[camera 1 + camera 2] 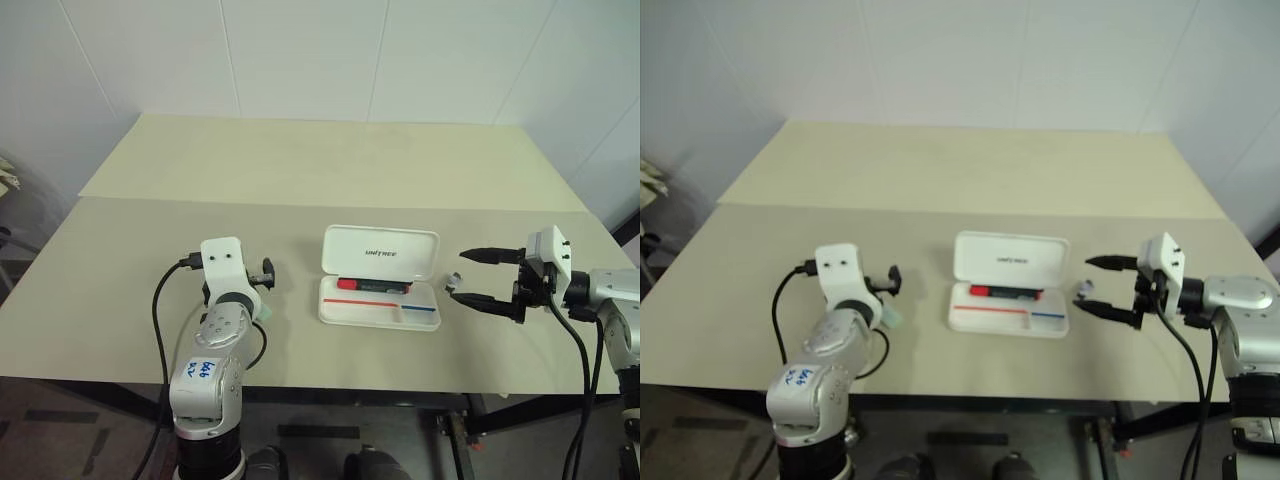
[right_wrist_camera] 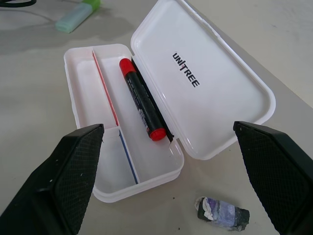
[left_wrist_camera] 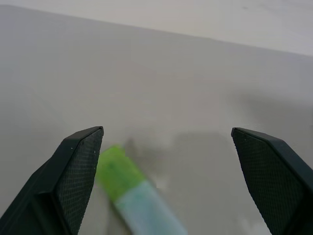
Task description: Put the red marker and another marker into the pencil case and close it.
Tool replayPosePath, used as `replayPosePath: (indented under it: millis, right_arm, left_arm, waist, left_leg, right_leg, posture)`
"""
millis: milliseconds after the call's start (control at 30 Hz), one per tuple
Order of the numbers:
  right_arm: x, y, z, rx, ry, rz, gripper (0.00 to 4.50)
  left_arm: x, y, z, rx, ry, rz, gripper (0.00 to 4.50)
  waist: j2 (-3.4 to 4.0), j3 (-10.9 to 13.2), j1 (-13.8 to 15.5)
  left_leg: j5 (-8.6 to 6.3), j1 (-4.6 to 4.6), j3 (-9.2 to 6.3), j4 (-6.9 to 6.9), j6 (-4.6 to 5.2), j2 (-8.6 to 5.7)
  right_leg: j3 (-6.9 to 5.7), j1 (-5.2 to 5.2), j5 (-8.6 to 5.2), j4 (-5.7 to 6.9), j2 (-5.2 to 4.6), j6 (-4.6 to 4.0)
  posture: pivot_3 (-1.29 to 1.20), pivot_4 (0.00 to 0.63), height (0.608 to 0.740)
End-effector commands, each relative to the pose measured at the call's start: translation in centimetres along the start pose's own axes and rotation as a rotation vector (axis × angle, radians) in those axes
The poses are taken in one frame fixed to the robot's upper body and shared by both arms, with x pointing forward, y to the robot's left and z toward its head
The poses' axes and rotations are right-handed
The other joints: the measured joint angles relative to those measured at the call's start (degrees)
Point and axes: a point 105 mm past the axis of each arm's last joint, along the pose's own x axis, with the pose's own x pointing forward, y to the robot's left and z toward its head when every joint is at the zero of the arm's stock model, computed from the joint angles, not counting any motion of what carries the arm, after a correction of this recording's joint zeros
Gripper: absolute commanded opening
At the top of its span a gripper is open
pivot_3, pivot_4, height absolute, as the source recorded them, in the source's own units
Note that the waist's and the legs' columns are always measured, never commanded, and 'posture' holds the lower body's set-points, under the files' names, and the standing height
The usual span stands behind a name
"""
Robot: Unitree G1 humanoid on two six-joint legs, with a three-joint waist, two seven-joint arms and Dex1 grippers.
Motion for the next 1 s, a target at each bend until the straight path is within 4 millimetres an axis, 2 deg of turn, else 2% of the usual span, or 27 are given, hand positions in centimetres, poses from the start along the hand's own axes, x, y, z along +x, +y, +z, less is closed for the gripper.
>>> replayPosePath:
  millis: [33, 233, 433, 667, 1000]
  right_arm:
    - [-0.7, -0.4, 1.0, -0.041, -0.007, -0.027, 4.5]
    - [-0.8, -0.5, 1.0, -0.044, -0.005, -0.033, 4.5]
    - [-0.6, -0.7, 1.0, -0.045, -0.005, -0.038, 4.5]
    - [-0.6, -0.6, 1.0, -0.045, -0.011, -0.045, 4.5]
    - [-0.5, -0.7, 1.0, -0.046, -0.016, -0.058, 4.5]
  left_arm:
    - [-1.1, -1.0, -2.7, -0.155, 0.119, 0.001, 4.45]
    - [-1.2, -0.6, -4.2, -0.22, 0.213, 0.036, 4.45]
    - [-0.8, -1.3, -5.5, -0.256, 0.315, -0.004, 4.45]
    - [0.2, -1.2, -4.7, -0.192, 0.3, -0.014, 4.45]
    - [1.7, -2.0, -5.2, -0.205, 0.44, -0.042, 4.45]
  waist:
    - [0.0, 0.0, 0.0]
    - [0.0, 0.0, -0.01]
    - [0.0, 0.0, -0.01]
    - [0.0, 0.0, 0.09]
    - [0.49, -0.28, 0.18]
  left_leg:
    - [0.0, 0.0, 0.0, 0.0, 0.0, 0.0]
    - [0.0, -0.01, -0.01, 0.0, 0.01, 0.0]
    - [-0.01, -0.01, -0.01, 0.0, 0.0, 0.0]
    - [0.0, 0.0, -0.02, 0.0, -0.02, -0.02]
    - [-0.09, 0.14, -0.24, 0.02, 0.04, -0.15]
  right_leg:
    - [0.0, 0.0, 0.0, 0.0, 0.0, 0.0]
    - [-0.01, 0.0, 0.0, -0.01, 0.0, 0.0]
    - [-0.02, 0.0, 0.0, -0.01, 0.0, 0.0]
    - [-0.03, 0.03, 0.0, -0.03, 0.0, 0.0]
    - [-0.18, 0.27, 0.15, -0.07, -0.1, -0.04]
  posture:
    - [0.0, 0.15, 0.74]
    - [0.0, 0.15, 0.74]
    - [0.0, 0.15, 0.74]
    - [0.0, 0.15, 0.74]
    - [0.0, 0.15, 0.74]
